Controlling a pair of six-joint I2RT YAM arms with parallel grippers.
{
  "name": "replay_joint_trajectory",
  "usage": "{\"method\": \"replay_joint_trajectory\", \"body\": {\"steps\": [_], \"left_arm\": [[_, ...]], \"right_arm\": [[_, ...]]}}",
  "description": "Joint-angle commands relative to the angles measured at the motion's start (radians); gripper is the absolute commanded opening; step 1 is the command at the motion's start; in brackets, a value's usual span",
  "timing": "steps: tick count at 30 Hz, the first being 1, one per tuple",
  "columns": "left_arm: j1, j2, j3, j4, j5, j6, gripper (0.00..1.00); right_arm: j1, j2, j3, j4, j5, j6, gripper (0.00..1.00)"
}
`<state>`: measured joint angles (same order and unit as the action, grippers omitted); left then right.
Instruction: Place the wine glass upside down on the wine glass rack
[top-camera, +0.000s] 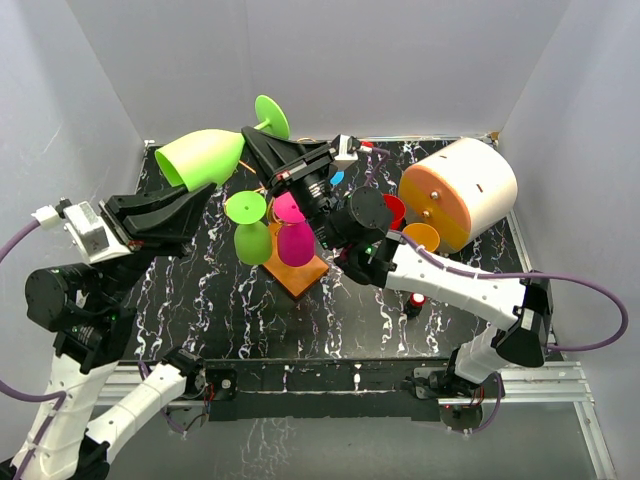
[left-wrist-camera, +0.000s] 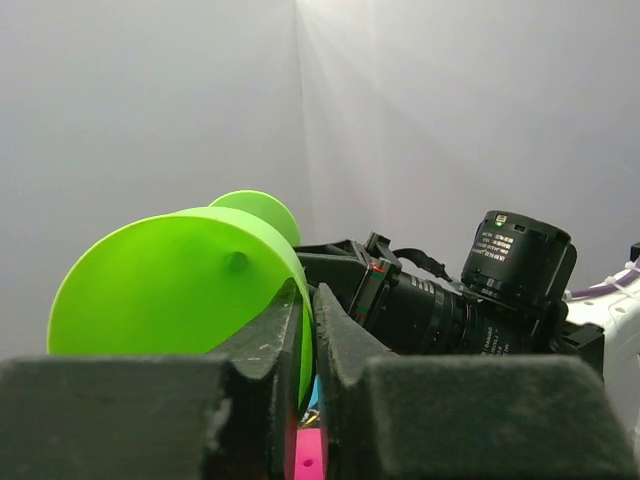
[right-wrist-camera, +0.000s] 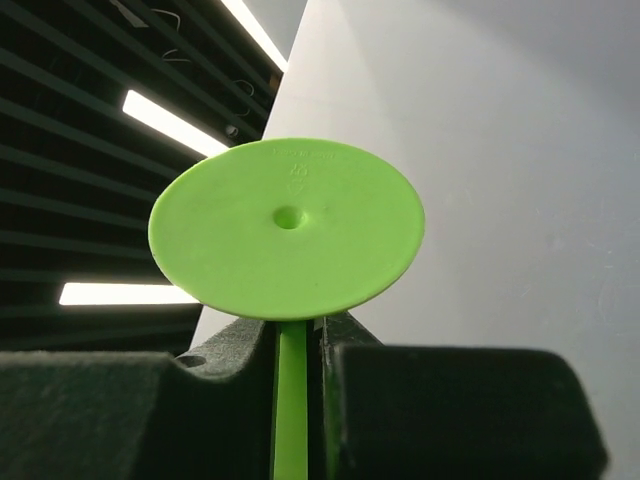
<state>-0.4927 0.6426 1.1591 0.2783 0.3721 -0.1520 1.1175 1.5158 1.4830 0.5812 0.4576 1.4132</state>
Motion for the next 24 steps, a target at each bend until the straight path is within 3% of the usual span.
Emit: {"method": "replay_joint_trajectory", "body": {"steps": [1, 3, 4, 6, 12, 17, 20, 24], "left_arm": [[0.0, -0.029, 0.013, -0.053, -0.011, -0.024, 0.26], [0.0, -0.049, 0.021, -0.104, -0.06, -0.03, 0.52], [0.0, -0.064, 0.031, -0.144, -0.092, -0.029, 0.59], [0.001, -0.09, 0.059, -0.239, -0.175, -0.033, 0.63], [0.0, -0.168, 0.138, -0.49, -0.222, -0.089, 0.66], [0.0, -0.222, 0.171, -0.539, -0.215, -0.157, 0.67], [0.0, -0.229, 0.185, -0.519, -0.228, -0.221, 0.67], [0.0, -0.186, 0.204, -0.489, -0.225, -0.345, 0.68]], "right_arm": [[-0.005, -0.012, 0.051, 0.053, -0.018, -0.06, 0.0], [-0.005, -0.03, 0.033, 0.058, -0.014, -0.101, 0.0], [-0.005, -0.041, 0.02, 0.062, -0.014, -0.12, 0.0], [-0.004, -0.068, -0.011, 0.075, -0.018, -0.152, 0.0], [-0.005, -0.153, -0.104, 0.11, -0.069, -0.322, 0.0], [-0.005, -0.222, -0.192, 0.15, -0.143, -0.458, 0.0], [-0.004, -0.236, -0.189, 0.134, -0.264, -0.573, 0.0], [-0.004, -0.24, -0.172, 0.092, -0.545, -0.775, 0.0]]}}
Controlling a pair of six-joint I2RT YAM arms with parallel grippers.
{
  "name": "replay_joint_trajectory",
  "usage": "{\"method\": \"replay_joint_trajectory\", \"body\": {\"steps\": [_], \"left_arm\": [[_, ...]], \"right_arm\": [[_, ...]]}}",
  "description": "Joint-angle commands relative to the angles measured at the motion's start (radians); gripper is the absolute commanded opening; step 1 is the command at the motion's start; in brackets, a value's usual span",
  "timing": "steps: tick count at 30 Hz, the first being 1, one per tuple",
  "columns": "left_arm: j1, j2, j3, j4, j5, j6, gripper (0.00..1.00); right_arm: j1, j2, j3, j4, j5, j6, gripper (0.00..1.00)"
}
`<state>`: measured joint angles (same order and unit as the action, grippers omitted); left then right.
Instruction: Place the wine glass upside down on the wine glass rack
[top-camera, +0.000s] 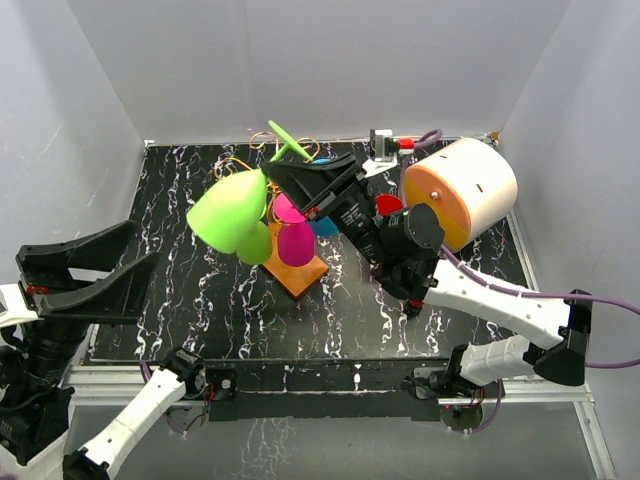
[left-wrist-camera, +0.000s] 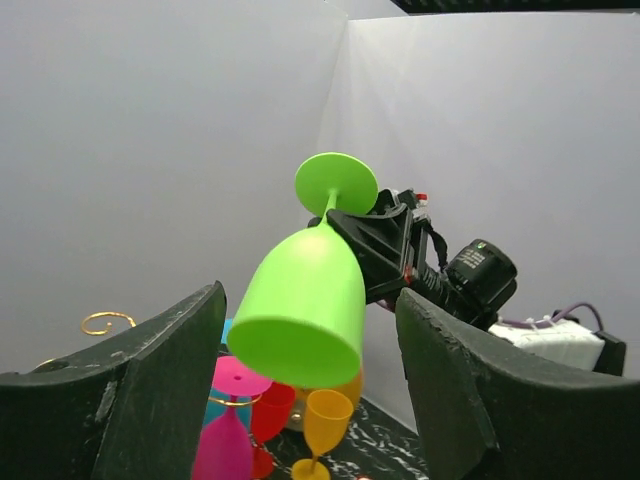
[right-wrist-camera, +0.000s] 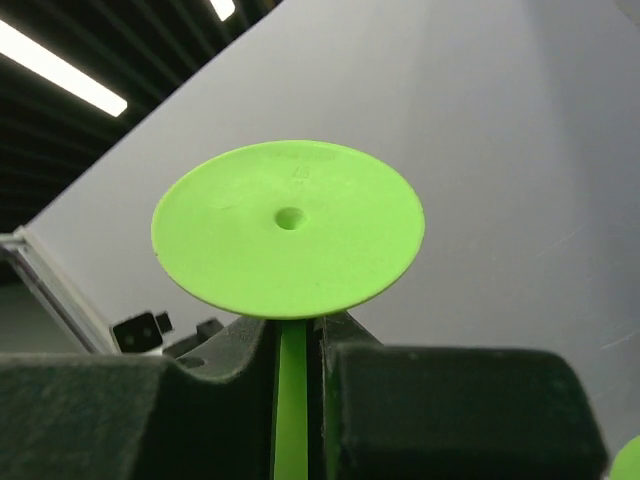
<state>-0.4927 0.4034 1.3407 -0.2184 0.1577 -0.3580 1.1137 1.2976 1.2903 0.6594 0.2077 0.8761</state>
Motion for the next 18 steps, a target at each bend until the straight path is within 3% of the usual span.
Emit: {"method": "replay_joint_trajectory", "body": {"steps": [1, 9, 18], "left_arm": [[0.0, 0.077, 0.036, -0.001, 0.001, -0.159, 0.68], [-0.001, 0.273, 0.198, -0.234, -0.095, -0.382, 0.69], [-0.001, 0.384, 0.21, -0.214, 0.156, -0.589, 0.68]], "right_arm": [[0.0, -0.028, 0.013, -0.005, -0.347, -0.28, 0.0], [0.0, -0.118, -0.066, -0.242, -0.44, -0.597, 0.0], [0.0, -0.17, -0.063, -0.43, -0.476, -0.812, 0.0]]}}
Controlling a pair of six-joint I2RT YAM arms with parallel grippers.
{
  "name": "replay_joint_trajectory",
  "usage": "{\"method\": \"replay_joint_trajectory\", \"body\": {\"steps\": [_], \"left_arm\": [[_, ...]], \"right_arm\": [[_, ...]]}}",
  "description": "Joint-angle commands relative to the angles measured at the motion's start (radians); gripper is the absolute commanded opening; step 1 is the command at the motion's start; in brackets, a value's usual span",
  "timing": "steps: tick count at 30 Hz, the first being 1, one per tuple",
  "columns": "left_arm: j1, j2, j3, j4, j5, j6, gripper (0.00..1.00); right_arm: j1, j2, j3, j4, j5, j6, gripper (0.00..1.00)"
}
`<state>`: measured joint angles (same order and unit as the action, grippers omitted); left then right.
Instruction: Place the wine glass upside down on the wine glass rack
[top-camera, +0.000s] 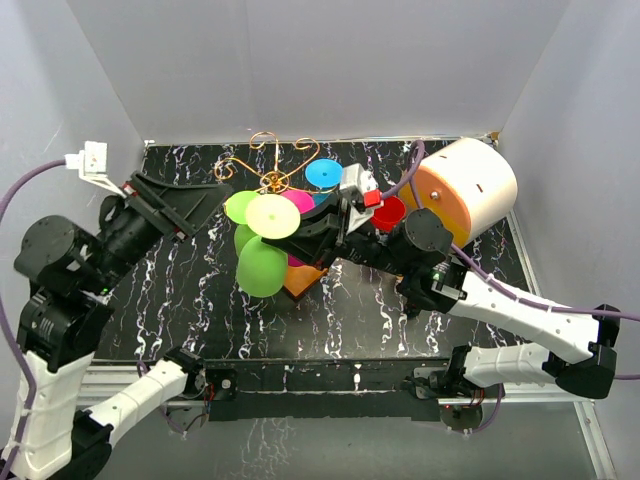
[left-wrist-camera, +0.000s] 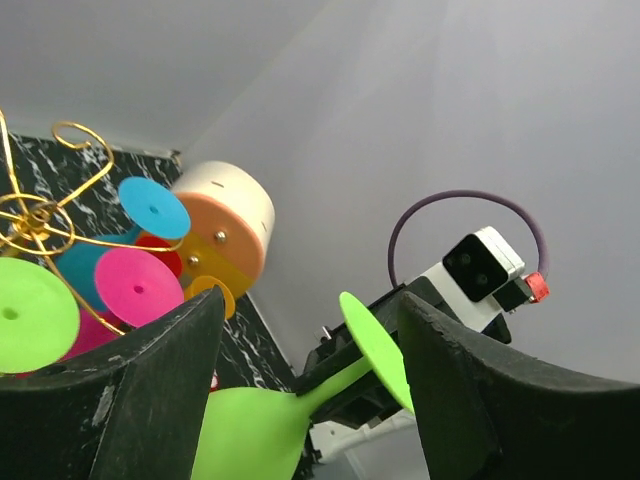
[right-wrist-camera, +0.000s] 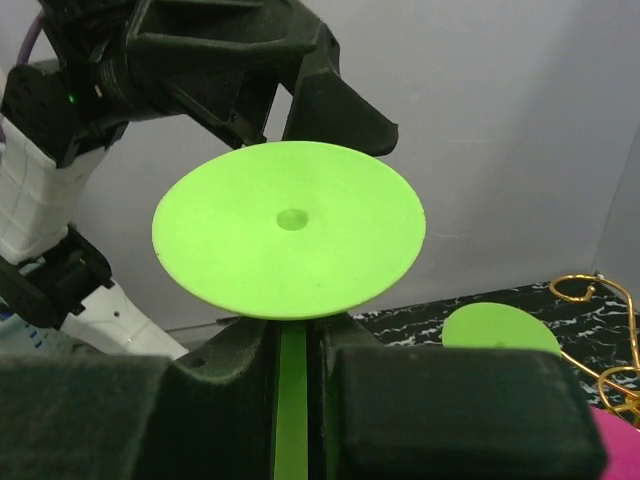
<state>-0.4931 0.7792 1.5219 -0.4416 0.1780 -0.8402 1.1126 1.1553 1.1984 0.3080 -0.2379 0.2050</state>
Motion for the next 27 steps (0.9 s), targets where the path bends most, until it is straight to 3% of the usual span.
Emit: {"method": "replay_joint_trajectory", "body": {"steps": [1, 9, 18, 24, 27], "left_arm": [[-0.001, 0.009, 0.03, 0.009, 0.142, -0.124, 0.68], [-0.002, 0.033, 0.029, -0.077, 0.237, -0.239, 0.58], [-0.001, -0.023, -0.027, -0.177, 0.11, -0.232, 0.54], [-0.001, 0.017, -0.061, -0.052, 0.307, -0.283, 0.53], [-0.001, 0.03, -0.055, -0.014, 0.338, -0.292, 0.49]], "right_arm": [[0.001, -0.029, 0.037, -0.096, -0.033, -0.16, 0.0], [0.001, -0.032, 0.065, -0.175, -0.008, -0.245, 0.0], [0.001, -0.045, 0.066, -0.155, 0.004, -0.254, 0.0], [0.0, -0.031, 0.074, -0.152, -0.001, -0.254, 0.0], [0.001, -0.03, 0.064, -0.126, -0.013, -0.236, 0.0]]}}
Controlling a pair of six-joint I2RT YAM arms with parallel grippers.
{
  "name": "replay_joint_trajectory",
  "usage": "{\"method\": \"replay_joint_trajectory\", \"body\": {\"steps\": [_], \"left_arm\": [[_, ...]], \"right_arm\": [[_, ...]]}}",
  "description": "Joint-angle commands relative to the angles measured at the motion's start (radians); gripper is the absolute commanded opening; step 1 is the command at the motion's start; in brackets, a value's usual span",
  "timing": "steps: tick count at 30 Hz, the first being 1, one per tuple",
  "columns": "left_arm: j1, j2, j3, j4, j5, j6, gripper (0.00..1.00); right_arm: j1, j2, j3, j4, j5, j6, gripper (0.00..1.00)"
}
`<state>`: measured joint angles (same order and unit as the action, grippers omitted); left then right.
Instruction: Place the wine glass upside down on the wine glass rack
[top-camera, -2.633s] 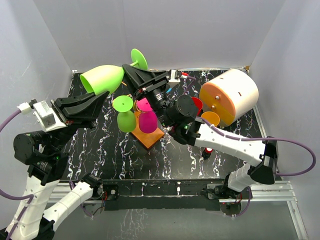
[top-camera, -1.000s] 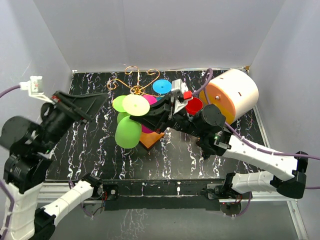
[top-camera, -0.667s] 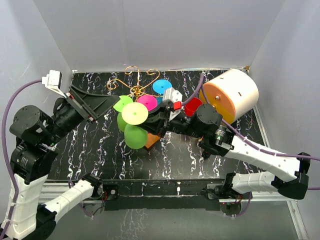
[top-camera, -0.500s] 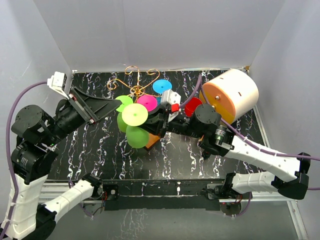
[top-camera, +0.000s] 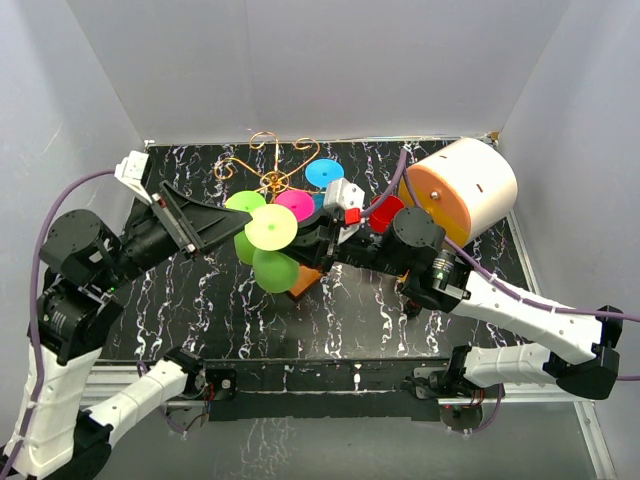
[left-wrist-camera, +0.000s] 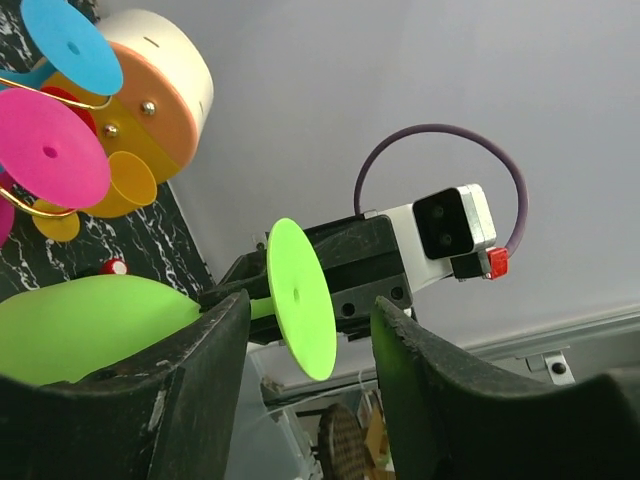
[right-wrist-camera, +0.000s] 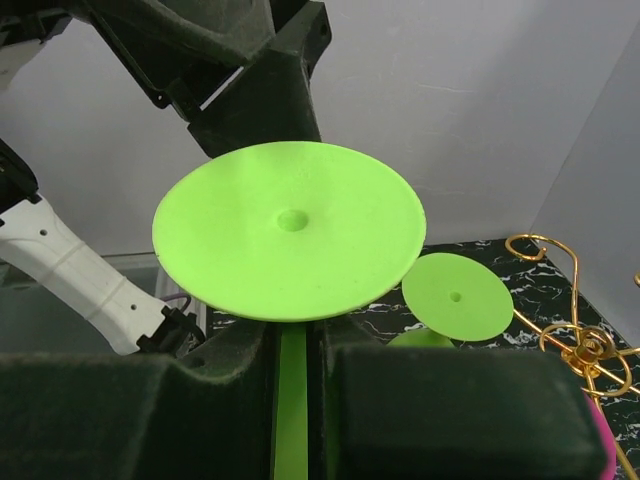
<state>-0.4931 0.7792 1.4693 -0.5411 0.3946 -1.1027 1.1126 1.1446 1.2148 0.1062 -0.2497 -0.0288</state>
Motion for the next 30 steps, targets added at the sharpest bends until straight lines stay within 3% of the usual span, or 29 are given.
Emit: {"method": "replay_joint_trajectory", "body": {"steps": [1, 5, 18, 22, 25, 28, 30], "left_arm": [[-0.002, 0.034, 0.006, 0.077, 0.116, -0.024, 0.49], [-0.002, 0.054, -0.011, 0.093, 0.154, -0.043, 0.44], [-0.002, 0.057, -0.054, 0.106, 0.157, -0.054, 0.0], [-0.001, 0.053, -0.06, 0.104, 0.147, -0.064, 0.0], [-0.001, 0.049, -0.059, 0.077, 0.12, -0.097, 0.0], [-0.002, 0.049, -0.061, 0.075, 0.122, -0.147, 0.0], [-0.001, 0.043, -0.061, 0.062, 0.117, -0.172, 0.0]], "right_arm": [[0.001, -0.023, 0.037, 0.1, -0.007, 0.009, 0.0], [0.001, -0.028, 0.018, 0.15, -0.013, 0.023, 0.0], [0.001, -0.023, 0.004, 0.123, 0.003, 0.02, 0.0], [0.002, -0.023, 0.003, 0.117, 0.021, 0.035, 0.01], [0.001, -0.038, -0.018, 0.131, 0.037, 0.056, 0.35], [0.001, -0.062, -0.06, 0.163, 0.043, 0.062, 0.52], [0.001, -0.076, -0.08, 0.173, 0.041, 0.062, 0.58]]}}
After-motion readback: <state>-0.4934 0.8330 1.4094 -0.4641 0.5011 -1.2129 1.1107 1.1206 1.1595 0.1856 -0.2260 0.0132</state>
